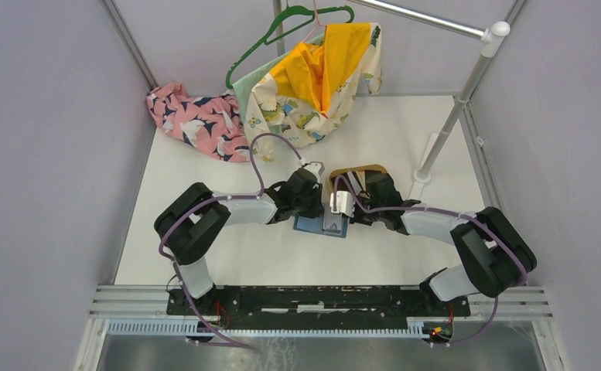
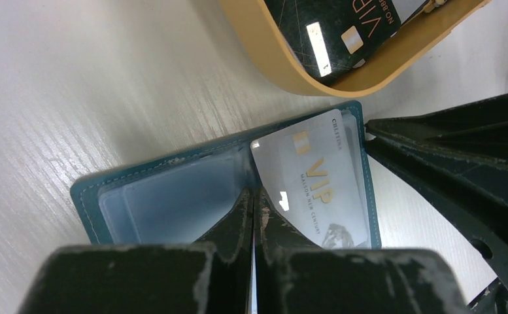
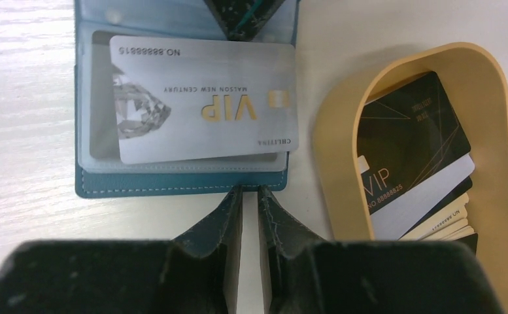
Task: Put the credit cards into the card holder
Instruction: Insert the credit card into the card holder.
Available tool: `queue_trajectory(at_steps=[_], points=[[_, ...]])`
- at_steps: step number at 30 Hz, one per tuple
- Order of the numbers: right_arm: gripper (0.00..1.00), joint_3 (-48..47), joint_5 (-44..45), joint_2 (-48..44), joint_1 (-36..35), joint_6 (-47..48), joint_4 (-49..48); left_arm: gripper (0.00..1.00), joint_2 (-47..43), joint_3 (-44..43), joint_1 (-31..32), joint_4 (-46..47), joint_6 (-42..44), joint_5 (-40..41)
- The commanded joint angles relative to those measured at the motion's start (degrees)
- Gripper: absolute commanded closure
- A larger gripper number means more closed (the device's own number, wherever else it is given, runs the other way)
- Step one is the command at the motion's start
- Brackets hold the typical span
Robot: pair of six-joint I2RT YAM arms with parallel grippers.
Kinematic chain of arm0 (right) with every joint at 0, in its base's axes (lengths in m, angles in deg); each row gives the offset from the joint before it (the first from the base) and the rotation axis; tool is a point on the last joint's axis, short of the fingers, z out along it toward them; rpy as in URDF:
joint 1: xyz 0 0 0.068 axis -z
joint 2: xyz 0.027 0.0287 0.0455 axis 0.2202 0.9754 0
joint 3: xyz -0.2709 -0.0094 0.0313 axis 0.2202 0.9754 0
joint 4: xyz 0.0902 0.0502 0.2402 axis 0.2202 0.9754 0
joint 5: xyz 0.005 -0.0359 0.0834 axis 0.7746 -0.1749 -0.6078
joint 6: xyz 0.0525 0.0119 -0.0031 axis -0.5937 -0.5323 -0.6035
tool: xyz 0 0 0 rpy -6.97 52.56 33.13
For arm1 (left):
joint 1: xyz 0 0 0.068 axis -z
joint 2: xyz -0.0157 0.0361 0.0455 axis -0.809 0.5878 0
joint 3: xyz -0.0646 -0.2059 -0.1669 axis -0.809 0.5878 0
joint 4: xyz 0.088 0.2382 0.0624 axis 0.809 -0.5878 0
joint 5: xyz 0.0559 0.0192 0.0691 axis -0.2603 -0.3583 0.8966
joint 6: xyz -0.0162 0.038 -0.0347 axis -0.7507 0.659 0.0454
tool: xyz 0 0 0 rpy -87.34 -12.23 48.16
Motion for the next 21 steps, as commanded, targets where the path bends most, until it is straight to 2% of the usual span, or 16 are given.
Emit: queue_trajectory(at_steps=[1, 12, 21], points=[[0.80, -2.8, -0.9, 1.9, -0.7, -3.9, -1.3, 0.98, 1.1, -1.9, 1.5, 0.0, 2.7, -1.1], [0.78, -3.4, -5.0, 1.0, -0.9, -4.0, -0.1, 0.98, -1.9, 1.0, 2.3, 1.7, 0.9, -3.2], [0.77, -4.5, -0.6, -0.7, 0.7, 0.5, 5.4, 0.96, -8.8, 3.9, 2.2, -4.8, -0.2, 6.7]])
